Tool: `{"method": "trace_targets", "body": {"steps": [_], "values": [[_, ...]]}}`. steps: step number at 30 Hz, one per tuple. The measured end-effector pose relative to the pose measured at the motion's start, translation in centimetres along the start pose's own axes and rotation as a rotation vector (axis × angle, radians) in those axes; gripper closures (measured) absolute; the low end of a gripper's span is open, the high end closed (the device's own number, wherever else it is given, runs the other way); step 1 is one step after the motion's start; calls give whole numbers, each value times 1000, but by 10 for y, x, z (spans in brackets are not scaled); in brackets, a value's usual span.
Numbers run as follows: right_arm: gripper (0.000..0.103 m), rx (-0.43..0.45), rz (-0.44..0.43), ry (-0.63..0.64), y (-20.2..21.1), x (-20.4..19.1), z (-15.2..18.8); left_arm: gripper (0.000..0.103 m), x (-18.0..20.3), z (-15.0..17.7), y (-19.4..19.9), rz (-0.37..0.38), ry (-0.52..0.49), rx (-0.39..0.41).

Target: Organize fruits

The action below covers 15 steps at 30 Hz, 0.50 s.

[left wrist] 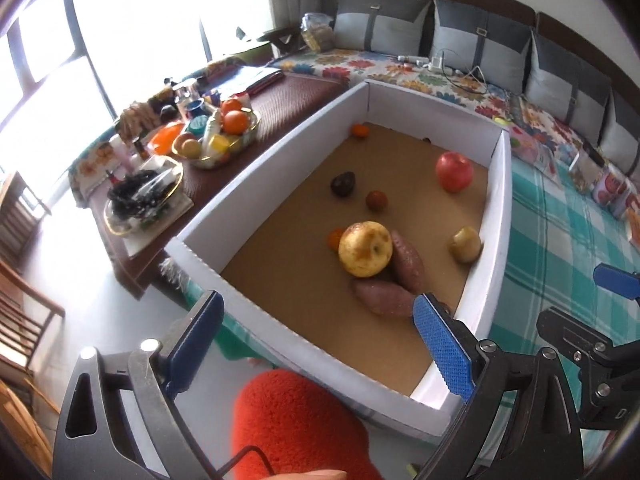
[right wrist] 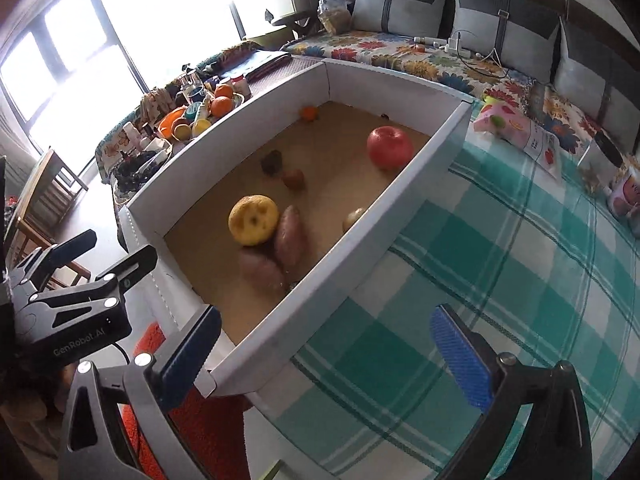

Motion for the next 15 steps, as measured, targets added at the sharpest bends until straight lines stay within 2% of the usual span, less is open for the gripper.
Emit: {"method": "trace_targets", "body": {"steps": [6,15], "values": [[0,21,114,102,17,-25,-26,6,-17,-2,3,37,67,-48],[0,4,93,127,8,-46,-34,6,-34,-5,11,-5,91,-40]]}}
Point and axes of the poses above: each gripper's, at about its wrist camera, not at the fingertips, and y roughly against the way its jaws point, x to its right, z to its underside, the point moved 5 cm from there along -y, roughly the way its jaws point, and after that the axes turned 10 degrees about -z, right-handed, at the moved point
